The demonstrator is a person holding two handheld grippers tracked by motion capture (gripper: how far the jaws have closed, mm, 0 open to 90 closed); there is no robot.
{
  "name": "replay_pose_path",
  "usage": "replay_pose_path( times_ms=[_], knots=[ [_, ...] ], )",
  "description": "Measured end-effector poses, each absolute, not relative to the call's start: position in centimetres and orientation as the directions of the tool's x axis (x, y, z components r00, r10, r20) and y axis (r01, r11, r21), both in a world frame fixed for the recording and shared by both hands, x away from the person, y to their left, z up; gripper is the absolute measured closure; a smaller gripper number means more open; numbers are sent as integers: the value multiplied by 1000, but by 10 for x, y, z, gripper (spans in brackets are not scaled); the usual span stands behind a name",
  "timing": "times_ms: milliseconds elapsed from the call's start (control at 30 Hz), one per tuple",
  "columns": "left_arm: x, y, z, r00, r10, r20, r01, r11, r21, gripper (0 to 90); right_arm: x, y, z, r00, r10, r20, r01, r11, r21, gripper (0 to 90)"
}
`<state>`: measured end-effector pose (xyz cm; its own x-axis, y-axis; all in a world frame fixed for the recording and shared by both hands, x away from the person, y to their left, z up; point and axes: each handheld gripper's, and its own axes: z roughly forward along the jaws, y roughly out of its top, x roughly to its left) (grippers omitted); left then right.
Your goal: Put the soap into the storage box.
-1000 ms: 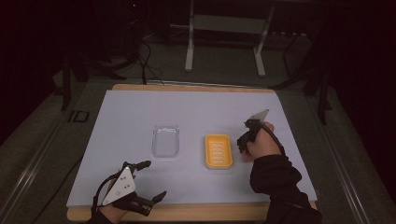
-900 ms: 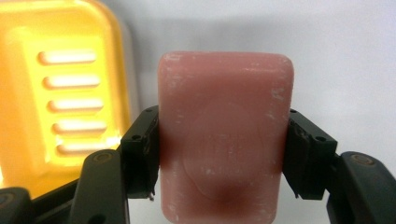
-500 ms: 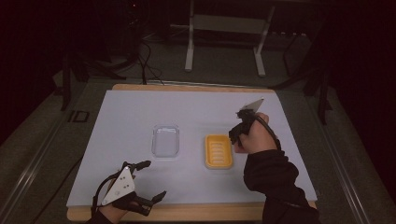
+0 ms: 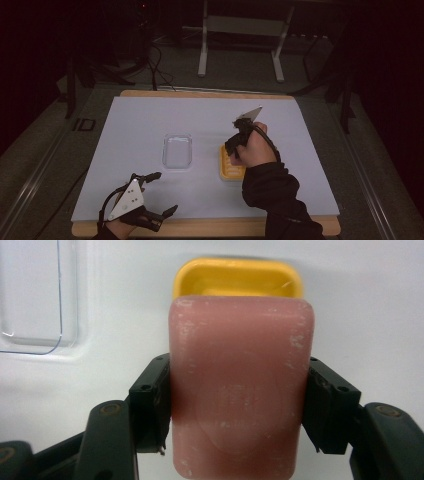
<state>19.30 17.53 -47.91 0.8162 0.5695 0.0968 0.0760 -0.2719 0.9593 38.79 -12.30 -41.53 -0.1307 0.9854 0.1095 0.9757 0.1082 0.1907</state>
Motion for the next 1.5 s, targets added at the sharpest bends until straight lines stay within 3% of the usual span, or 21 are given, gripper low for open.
replay_pose_path(
  times_ms=[500,933,1233,1500],
  knots=[
    [193,175,-479,820,564,95,76,-272,959,5,398,-117,-467,-101,987,122,987,84,137,375],
    [193,175,-479,821,564,95,78,-275,958,6,406,-116,-483,-118,989,93,988,108,106,372],
    [193,175,-479,821,562,96,77,-276,958,6,404,-117,-463,-150,984,101,978,132,164,344],
    [193,175,-479,820,565,95,78,-274,958,5,392,-125,-435,-295,950,104,925,256,282,331]
  ],
)
